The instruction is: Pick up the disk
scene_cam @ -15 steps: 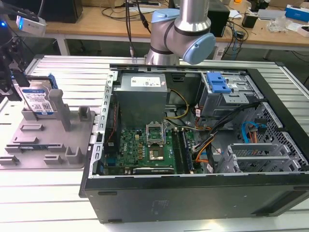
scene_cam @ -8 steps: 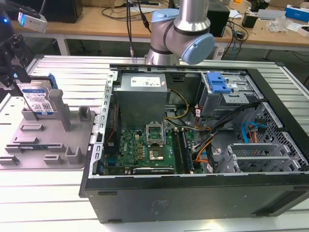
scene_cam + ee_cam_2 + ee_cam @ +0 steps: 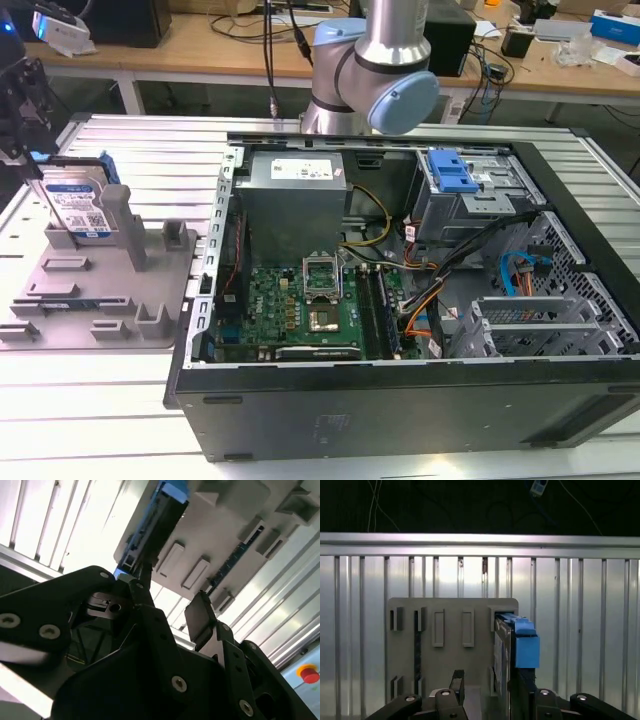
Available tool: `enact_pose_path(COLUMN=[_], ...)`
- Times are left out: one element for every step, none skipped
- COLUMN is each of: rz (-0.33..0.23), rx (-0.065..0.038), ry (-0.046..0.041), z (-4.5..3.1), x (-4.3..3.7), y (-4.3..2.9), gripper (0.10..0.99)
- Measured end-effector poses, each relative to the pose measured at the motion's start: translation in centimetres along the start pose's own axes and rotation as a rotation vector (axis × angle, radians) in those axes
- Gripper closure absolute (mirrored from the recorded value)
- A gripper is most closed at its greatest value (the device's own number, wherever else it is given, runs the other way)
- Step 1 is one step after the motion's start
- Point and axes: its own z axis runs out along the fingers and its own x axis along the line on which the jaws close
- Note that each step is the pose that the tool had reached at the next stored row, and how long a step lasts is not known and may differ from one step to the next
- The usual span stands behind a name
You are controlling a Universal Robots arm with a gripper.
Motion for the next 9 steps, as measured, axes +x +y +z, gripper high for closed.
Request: enact_pose_path(rz=[-0.001, -0.002, -0.002, -0.004, -0.005, -0.007, -0.008, -0.009, -0.009], rx=[0.0, 0.0, 0.0, 0.0, 0.0, 0.0, 0.0, 0.0, 0.0], ry=[0.0, 0.0, 0.0, 0.0001, 0.0, 0.0001, 0.0001, 0.0018, 0.0026], z=[0.02, 0.04, 0.07, 0.11, 0.14, 0.16, 0.21, 0.21, 0.22], x=[-0.44, -0.81, -1.1, -1.54, -1.77, -1.97, -2.24, -2.23, -2.24], y=[0.31, 0.58, 0.79, 1.11, 1.28, 1.47, 1.7, 1.7, 1.7], gripper=[0.545, 0.545, 0.545, 0.545, 0.545, 0.545, 0.545, 0.545, 0.545])
